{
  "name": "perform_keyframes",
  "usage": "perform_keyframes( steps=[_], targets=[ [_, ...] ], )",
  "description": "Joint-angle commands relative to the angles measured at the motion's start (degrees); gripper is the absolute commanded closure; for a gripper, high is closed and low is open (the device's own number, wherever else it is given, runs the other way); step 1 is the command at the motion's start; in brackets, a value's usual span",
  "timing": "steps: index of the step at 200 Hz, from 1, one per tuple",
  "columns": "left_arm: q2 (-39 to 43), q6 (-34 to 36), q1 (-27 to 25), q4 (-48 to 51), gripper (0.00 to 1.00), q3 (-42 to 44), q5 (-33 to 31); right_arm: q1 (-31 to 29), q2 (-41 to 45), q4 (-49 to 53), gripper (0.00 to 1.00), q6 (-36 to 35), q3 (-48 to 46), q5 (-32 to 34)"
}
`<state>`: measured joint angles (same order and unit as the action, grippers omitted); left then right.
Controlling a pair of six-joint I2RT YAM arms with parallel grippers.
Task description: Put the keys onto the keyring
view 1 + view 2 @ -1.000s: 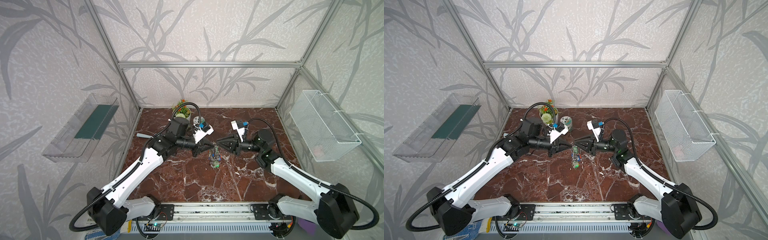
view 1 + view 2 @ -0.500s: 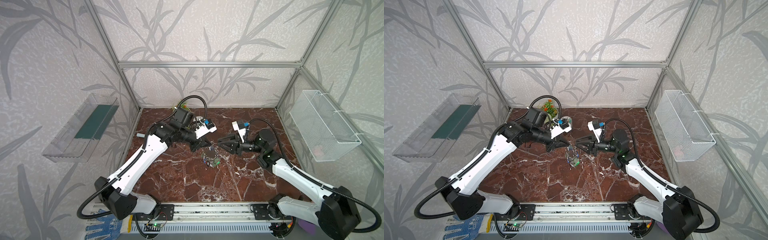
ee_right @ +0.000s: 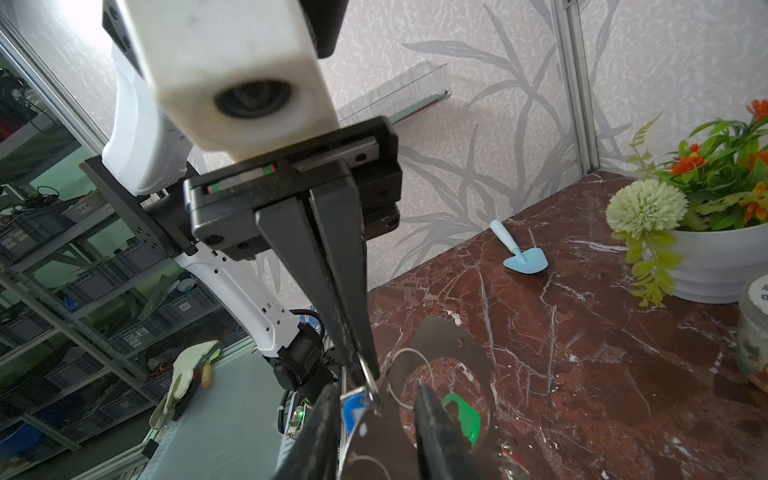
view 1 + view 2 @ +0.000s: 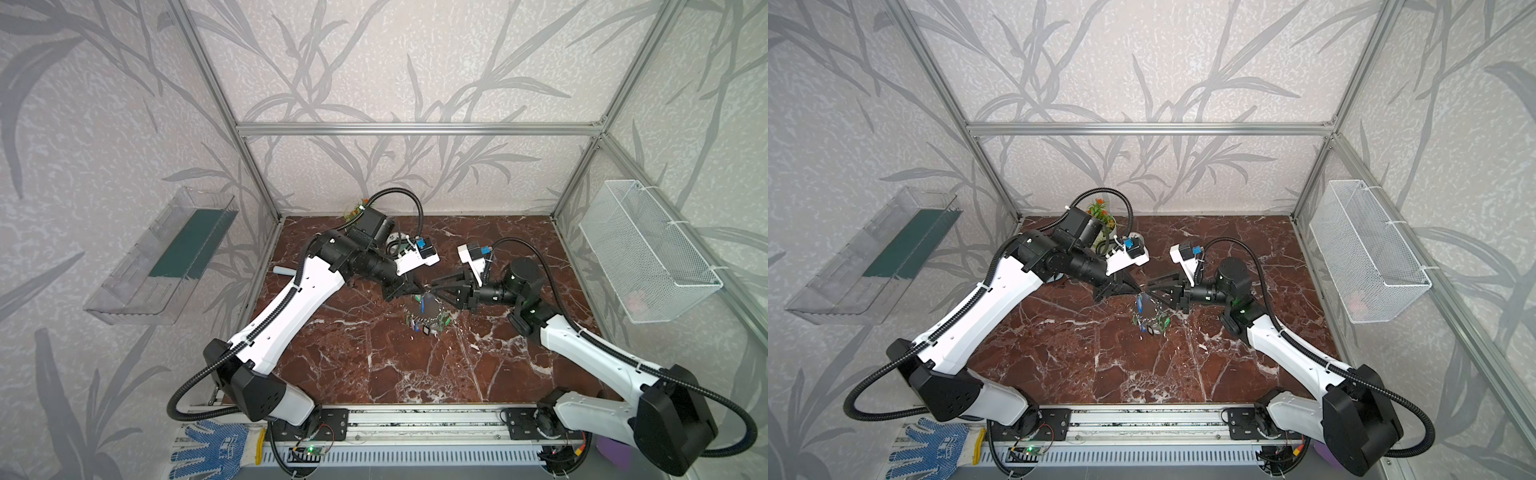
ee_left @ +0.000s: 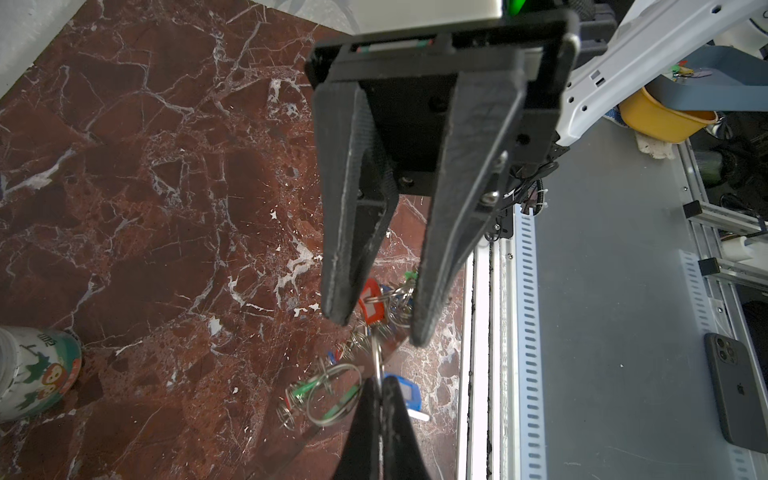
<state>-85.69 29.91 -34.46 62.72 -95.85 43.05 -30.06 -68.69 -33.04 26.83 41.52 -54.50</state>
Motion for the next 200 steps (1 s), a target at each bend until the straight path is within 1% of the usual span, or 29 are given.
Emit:
perform_keyframes(
  steps=[1, 25, 47, 83, 142, 200],
  targets=[
    [-0.1, 2.5, -0.2, 0.7, 1.00, -2.6, 3.1, -0.3, -0.3, 0.0, 0.70, -1.1, 1.9, -0.2],
    [-0.4, 2.7, -0.3, 1.2, 1.00, -2.8, 3.1, -0.3, -0.3, 0.2, 0.74, -1.3, 2.0, -0.1],
    [-0.8, 2.7, -0.3, 1.6, 1.00, -3.1, 2.9, -0.4, -0.4, -0.2, 0.75, -1.0, 2.1, 0.0],
    [-1.1, 2.9, -0.6, 1.9, 1.00, -3.4, 2.7, -0.9, -0.9, -0.5, 0.79, -0.9, 2.0, -0.2],
    [-2.1, 2.9, -0.8, 2.3, 1.00, -4.6, 2.8, -1.3, -0.7, 0.8, 0.85, -2.1, 1.9, -0.2],
    [-2.9, 3.0, -1.2, 3.0, 1.00, -5.2, 2.6, -1.7, 0.0, 1.2, 0.86, -2.4, 1.5, 0.1]
  ],
)
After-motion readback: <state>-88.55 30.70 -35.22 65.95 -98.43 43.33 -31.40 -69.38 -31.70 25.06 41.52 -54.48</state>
